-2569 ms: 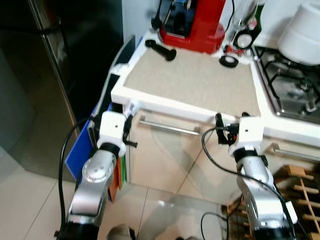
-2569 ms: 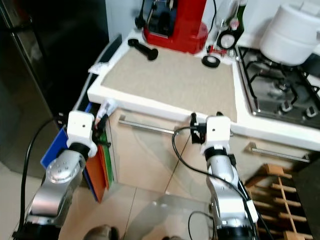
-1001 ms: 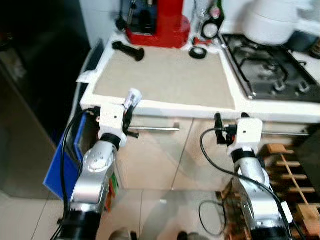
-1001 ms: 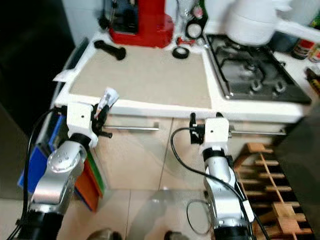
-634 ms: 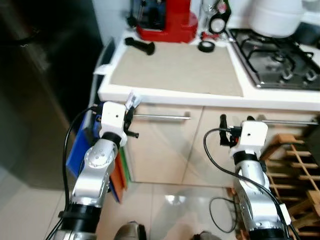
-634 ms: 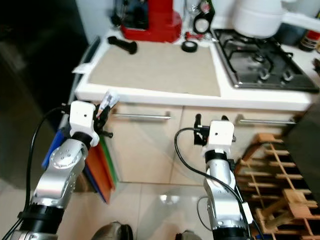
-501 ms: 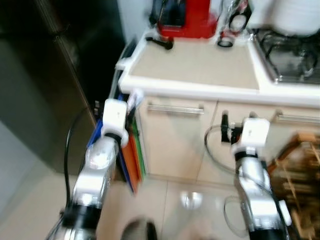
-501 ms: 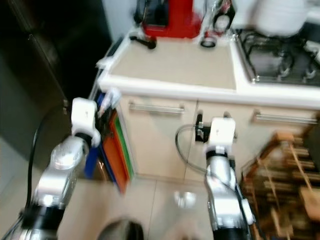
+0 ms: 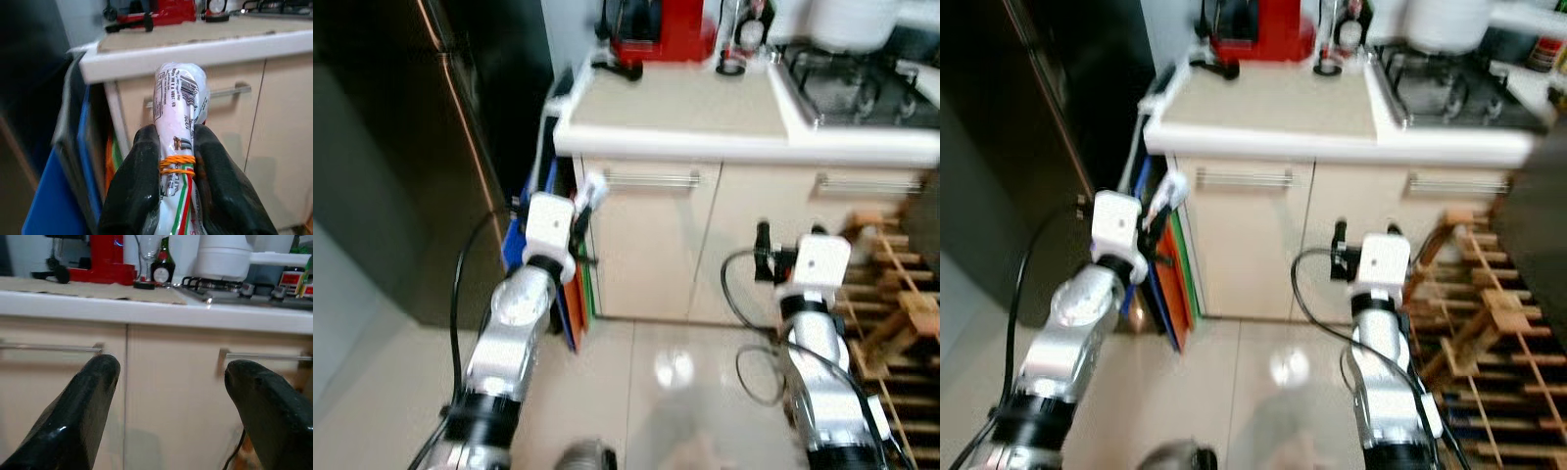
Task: Restocking fridge
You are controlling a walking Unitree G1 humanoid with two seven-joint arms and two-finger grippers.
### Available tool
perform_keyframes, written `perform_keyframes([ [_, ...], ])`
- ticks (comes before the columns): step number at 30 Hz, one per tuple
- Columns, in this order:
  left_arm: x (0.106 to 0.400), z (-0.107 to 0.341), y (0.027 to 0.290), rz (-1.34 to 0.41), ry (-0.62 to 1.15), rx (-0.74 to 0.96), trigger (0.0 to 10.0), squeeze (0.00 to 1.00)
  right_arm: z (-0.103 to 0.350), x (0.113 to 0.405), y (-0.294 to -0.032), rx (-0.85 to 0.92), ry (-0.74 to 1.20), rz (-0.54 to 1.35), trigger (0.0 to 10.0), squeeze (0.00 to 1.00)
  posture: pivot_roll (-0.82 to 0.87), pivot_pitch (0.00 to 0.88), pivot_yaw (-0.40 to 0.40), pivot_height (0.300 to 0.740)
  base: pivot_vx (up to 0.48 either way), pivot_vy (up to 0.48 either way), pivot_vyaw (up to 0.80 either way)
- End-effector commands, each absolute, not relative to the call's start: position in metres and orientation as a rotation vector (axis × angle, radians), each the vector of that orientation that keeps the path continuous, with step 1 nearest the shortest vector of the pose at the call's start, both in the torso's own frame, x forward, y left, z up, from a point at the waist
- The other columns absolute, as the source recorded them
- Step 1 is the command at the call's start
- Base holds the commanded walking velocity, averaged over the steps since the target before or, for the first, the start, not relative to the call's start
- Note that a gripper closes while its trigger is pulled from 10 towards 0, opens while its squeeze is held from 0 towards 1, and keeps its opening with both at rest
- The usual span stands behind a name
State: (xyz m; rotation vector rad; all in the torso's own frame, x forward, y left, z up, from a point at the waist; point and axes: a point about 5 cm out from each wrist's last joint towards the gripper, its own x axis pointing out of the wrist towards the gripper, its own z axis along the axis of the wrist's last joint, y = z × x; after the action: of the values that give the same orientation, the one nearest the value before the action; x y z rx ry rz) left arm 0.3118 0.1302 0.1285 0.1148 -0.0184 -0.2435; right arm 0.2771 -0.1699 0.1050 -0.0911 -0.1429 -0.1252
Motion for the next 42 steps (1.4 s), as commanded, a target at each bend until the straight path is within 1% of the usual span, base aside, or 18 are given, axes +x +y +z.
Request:
perform_keyframes([
  [1, 0.311, 0.128, 0.134, -0.221, -0.021, 0.107, 10.0, 0.0, 0.105, 0.279, -0.168, -0.102, -0.142, -0.104, 10.0, 0.0, 0.14, 0.018, 0.036, 0.74, -0.409, 0.0, 0.0],
  [6, 0.312, 0.128, 0.133, -0.217, -0.027, 0.102, 10.0, 0.0, 0.106, 0.28, -0.168, -0.107, -0.144, -0.095, 10.0, 0.0, 0.14, 0.017, 0.032, 0.74, -0.379, 0.0, 0.0],
  [13, 0.313, 0.13, 0.13, -0.235, -0.046, 0.112, 10.0, 0.0, 0.106, 0.281, -0.166, -0.11, -0.142, -0.077, 10.0, 0.0, 0.14, 0.011, 0.026, 0.74, 0.0, 0.0, 0.0],
  [26, 0.313, 0.125, 0.131, -0.223, -0.041, 0.121, 10.0, 0.0, 0.105, 0.28, -0.166, -0.116, -0.143, -0.069, 10.0, 0.0, 0.13, 0.007, 0.026, 0.74, 0.0, -0.432, 0.0],
  [34, 0.311, 0.122, 0.128, -0.216, -0.036, 0.104, 10.0, 0.0, 0.105, 0.279, -0.169, -0.121, -0.142, -0.068, 10.0, 0.0, 0.13, 0.006, 0.025, 0.74, 0.261, -0.4, 0.0],
  [37, 0.31, 0.12, 0.134, -0.166, -0.028, 0.09, 10.0, 0.0, 0.104, 0.278, -0.171, -0.123, -0.134, -0.069, 10.0, 0.0, 0.13, 0.006, 0.019, 0.74, 0.28, -0.386, 0.0],
  [42, 0.311, 0.12, 0.136, -0.146, -0.028, 0.097, 10.0, 0.0, 0.102, 0.276, -0.171, -0.127, -0.128, -0.059, 10.0, 0.0, 0.13, 0.01, 0.016, 0.74, 0.299, -0.373, 0.0],
])
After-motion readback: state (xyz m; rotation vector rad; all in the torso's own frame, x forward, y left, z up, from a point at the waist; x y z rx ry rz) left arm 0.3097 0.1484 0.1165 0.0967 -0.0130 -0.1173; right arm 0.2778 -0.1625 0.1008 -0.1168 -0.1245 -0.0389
